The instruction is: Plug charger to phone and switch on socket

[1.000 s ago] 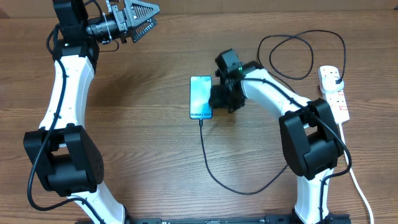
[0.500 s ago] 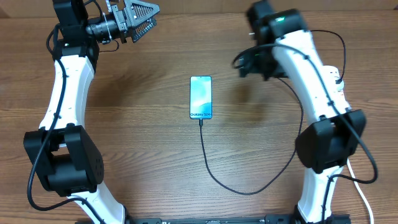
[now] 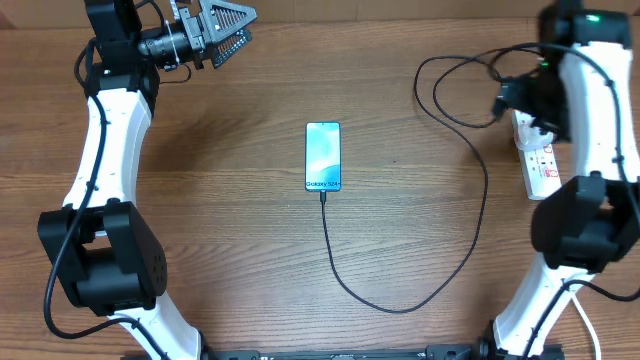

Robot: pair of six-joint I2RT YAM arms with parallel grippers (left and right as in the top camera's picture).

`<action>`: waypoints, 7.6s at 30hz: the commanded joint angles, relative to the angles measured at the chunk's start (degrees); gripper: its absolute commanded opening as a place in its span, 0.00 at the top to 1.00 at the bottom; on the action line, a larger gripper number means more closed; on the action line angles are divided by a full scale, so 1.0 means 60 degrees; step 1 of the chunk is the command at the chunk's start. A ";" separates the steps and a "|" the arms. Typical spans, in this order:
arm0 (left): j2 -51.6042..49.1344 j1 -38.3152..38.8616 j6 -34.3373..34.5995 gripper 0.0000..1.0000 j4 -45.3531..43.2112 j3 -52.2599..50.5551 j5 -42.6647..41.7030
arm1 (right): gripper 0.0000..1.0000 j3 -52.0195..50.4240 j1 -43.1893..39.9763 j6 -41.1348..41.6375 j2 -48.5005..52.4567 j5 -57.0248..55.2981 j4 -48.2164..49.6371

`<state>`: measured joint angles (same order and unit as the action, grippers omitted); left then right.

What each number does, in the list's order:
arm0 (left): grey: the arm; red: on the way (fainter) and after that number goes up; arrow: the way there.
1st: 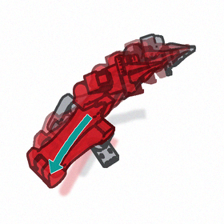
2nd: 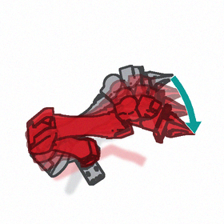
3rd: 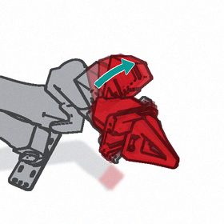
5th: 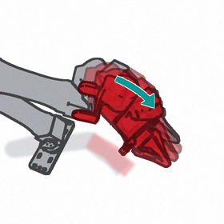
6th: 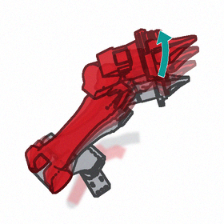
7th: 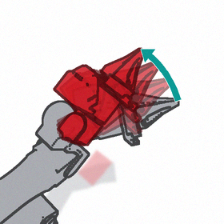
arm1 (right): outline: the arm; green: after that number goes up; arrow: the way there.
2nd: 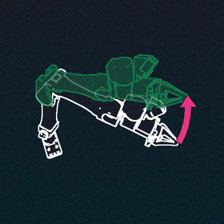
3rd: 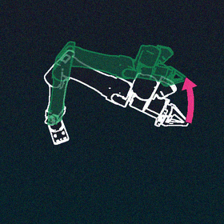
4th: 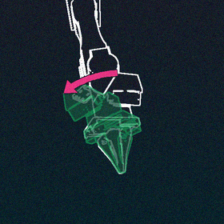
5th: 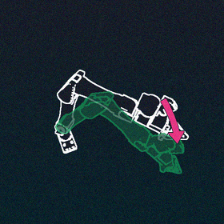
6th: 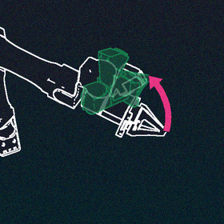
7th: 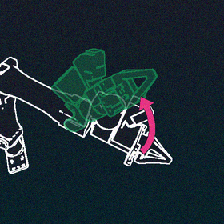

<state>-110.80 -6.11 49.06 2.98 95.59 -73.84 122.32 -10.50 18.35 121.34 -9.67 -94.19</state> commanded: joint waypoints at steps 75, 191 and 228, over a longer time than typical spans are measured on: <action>0.0361 0.0022 -0.0251 0.01 -0.0036 0.0022 -0.0004 | 0.00 -0.5523 -0.2707 0.0965 -0.0036 0.1668 0.5971; 0.8062 0.1202 -0.2138 0.01 -0.4615 -1.4335 1.0338 | 0.00 -0.3508 -0.3388 -0.1330 -0.0040 0.3271 0.5843; 1.7562 0.1067 -0.3770 0.00 0.0244 -1.5886 1.2061 | 0.00 -0.3508 -0.3388 -0.1330 -0.0040 0.3271 0.5843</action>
<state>-8.75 0.64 31.88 4.21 0.47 -2.68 100.27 -31.05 7.86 120.88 9.17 -62.70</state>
